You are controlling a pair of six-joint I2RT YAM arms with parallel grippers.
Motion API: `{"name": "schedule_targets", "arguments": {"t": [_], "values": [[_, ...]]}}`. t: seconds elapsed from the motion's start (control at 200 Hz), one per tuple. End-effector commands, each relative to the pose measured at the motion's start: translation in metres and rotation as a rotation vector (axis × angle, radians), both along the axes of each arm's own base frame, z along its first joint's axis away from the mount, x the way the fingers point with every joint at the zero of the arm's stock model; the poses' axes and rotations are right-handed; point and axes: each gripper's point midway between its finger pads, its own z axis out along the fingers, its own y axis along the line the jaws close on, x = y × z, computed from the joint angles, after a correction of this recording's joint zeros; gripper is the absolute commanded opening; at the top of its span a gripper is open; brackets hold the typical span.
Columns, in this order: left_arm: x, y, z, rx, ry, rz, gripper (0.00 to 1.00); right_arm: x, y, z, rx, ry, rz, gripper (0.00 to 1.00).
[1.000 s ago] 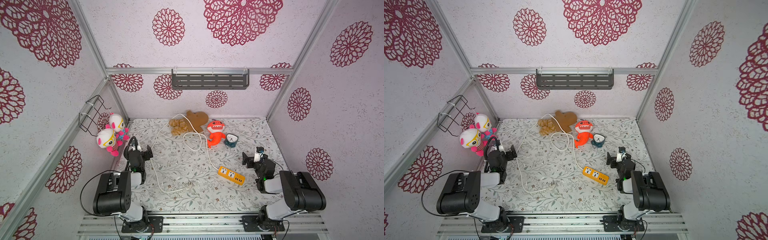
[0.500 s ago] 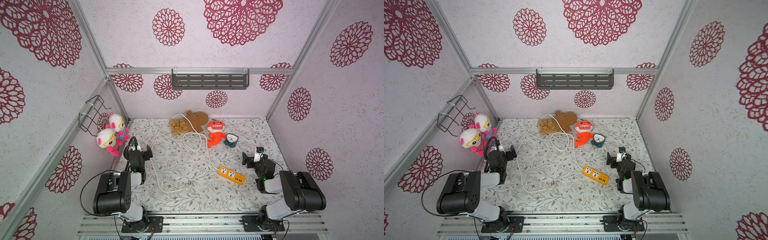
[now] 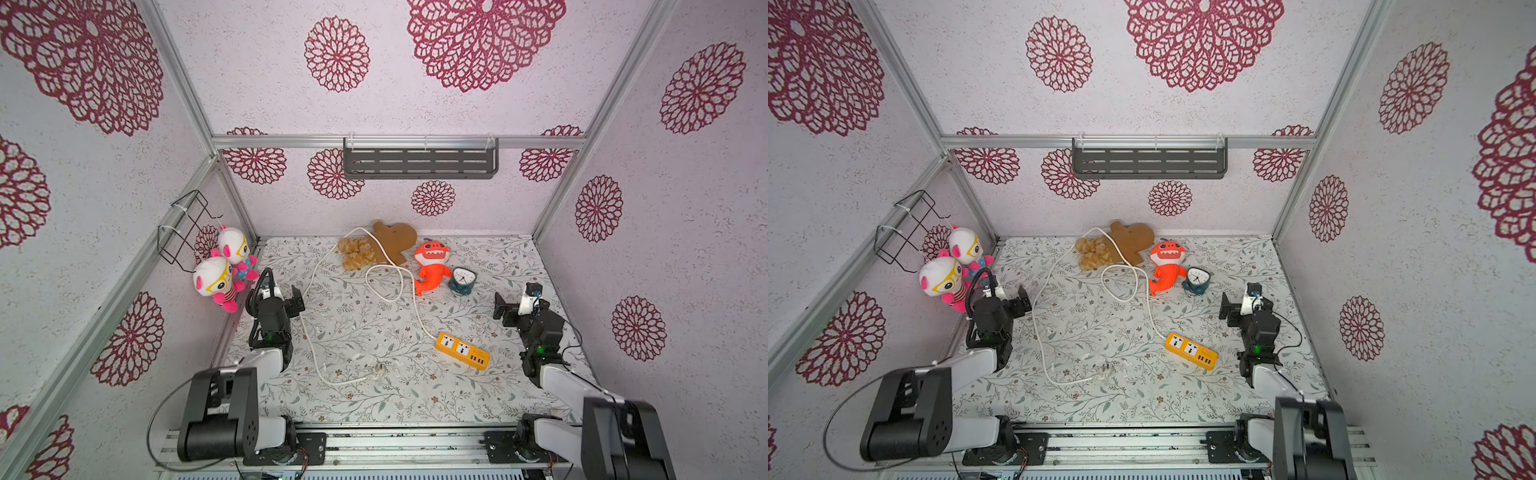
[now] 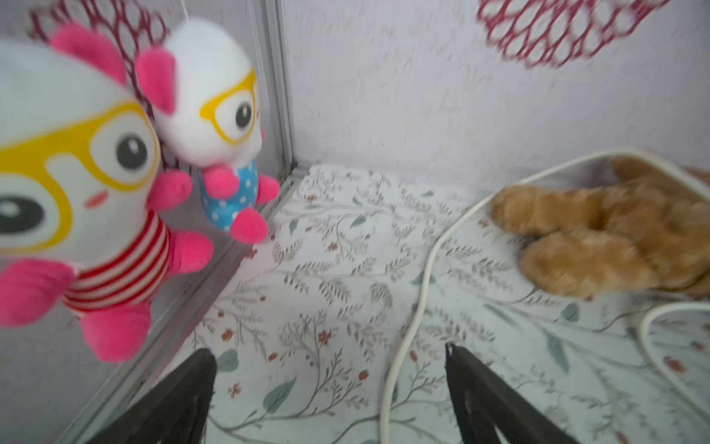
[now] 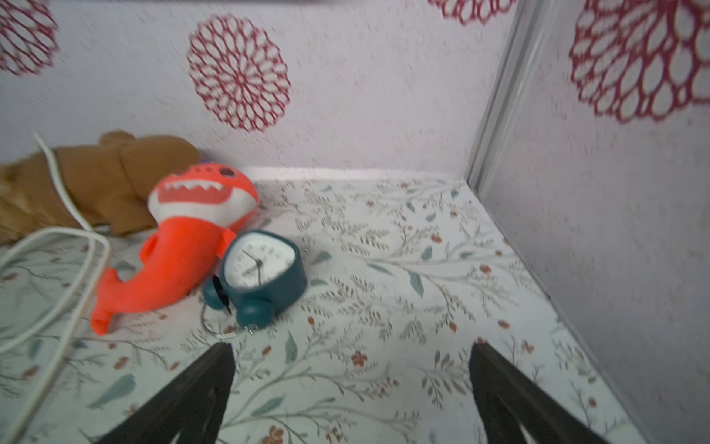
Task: Wrap the cord around the power strip
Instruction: Pick up the power strip from the center of the board.
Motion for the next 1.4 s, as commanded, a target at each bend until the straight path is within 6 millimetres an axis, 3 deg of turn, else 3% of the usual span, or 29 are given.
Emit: {"name": "schedule_targets", "arguments": {"t": [0.0, 0.055, 0.16, 0.215, 0.235, 0.29, 0.415, 0.75, 0.961, 1.181, 1.396], "values": [[0.001, -0.044, 0.059, -0.052, -0.072, -0.197, 0.97, -0.024, 0.038, -0.019, -0.043, 0.232, 0.228, 0.99], [0.004, -0.072, 0.072, -0.079, -0.043, -0.305, 0.97, -0.038, 0.046, -0.032, -0.079, 0.326, 0.268, 0.97], [0.001, -0.121, 0.076, -0.056, 0.027, -0.455, 0.97, -0.073, 0.067, -0.056, -0.201, 0.462, 0.38, 0.91], [-0.002, -0.146, 0.073, -0.036, 0.046, -0.533, 0.97, -0.096, 0.081, -0.071, -0.312, 0.521, 0.488, 0.92], [-0.004, -0.153, 0.072, -0.028, 0.05, -0.557, 0.97, -0.105, 0.086, -0.076, -0.358, 0.538, 0.536, 0.98], [-0.008, -0.175, 0.067, 0.003, 0.071, -0.63, 0.97, -0.124, 0.089, -0.091, -0.458, 0.585, 0.613, 0.99], [-0.013, -0.205, 0.056, 0.066, 0.125, -0.72, 0.97, -0.135, 0.083, -0.103, -0.52, 0.65, 0.619, 0.99], [-0.024, -0.228, 0.059, 0.105, 0.121, -0.799, 0.97, -0.148, 0.088, -0.141, -0.564, 0.804, 0.76, 0.98], [-0.031, -0.232, 0.064, 0.123, 0.103, -0.82, 0.97, -0.127, 0.078, -0.156, -0.647, 0.793, 0.708, 0.98], [-0.035, -0.238, 0.065, 0.119, 0.101, -0.85, 0.97, -0.121, 0.083, -0.177, -0.658, 0.845, 0.774, 0.96], [-0.041, -0.241, 0.069, 0.128, 0.092, -0.875, 0.97, -0.126, 0.091, -0.187, -0.599, 0.895, 0.84, 0.82]]}}
